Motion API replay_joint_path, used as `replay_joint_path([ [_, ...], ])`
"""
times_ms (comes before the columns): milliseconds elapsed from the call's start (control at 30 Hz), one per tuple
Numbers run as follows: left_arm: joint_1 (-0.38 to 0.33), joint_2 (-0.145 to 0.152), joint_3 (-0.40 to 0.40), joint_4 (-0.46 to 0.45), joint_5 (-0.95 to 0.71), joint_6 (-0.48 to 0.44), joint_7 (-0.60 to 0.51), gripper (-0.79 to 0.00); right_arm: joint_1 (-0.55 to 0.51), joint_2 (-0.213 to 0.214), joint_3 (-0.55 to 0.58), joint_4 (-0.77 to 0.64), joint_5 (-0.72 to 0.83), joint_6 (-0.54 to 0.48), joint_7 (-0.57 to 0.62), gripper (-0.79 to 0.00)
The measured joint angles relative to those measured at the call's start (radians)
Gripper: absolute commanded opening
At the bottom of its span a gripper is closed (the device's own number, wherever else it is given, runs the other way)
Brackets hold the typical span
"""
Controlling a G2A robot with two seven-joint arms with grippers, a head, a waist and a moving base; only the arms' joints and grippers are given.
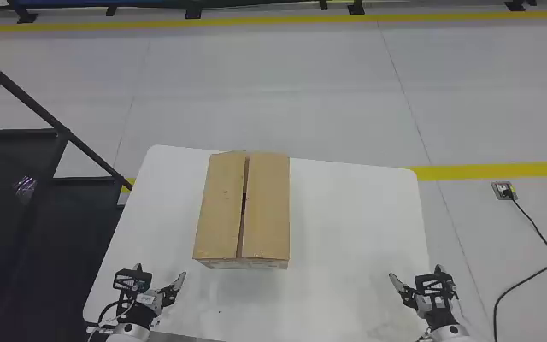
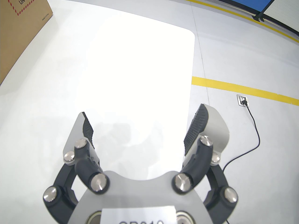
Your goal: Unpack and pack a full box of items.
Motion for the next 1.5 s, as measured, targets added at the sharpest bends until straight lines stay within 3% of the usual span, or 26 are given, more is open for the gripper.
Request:
replay_joint_path([
  [467, 0.0, 0.0, 0.0, 0.0, 0.0, 0.0, 0.0, 0.0, 0.0, 0.0, 0.0, 0.0, 0.0, 0.0, 0.0, 0.0],
  [600, -0.02, -0.001, -0.004, 0.012, -0.029, -0.038, 0.007, 0.0, 0.011, -0.001, -0.017, -0.021, -0.02, -0.011, -0.004, 0.0],
  [900, -0.091, -0.009, -0.011, 0.056, -0.156, -0.067, 0.05, 0.0, 0.076, -0.008, -0.146, -0.137, -0.336, 0.061, 0.031, 0.0],
  [1067, -0.135, -0.014, -0.016, 0.101, -0.253, -0.093, 0.043, 0.0, 0.107, -0.014, -0.232, -0.193, -0.528, 0.087, 0.108, 0.0],
  [1500, -0.161, -0.019, 0.001, 0.122, -0.281, -0.079, 0.049, 0.0, 0.113, -0.018, -0.254, -0.185, -0.542, 0.078, 0.072, 0.0],
])
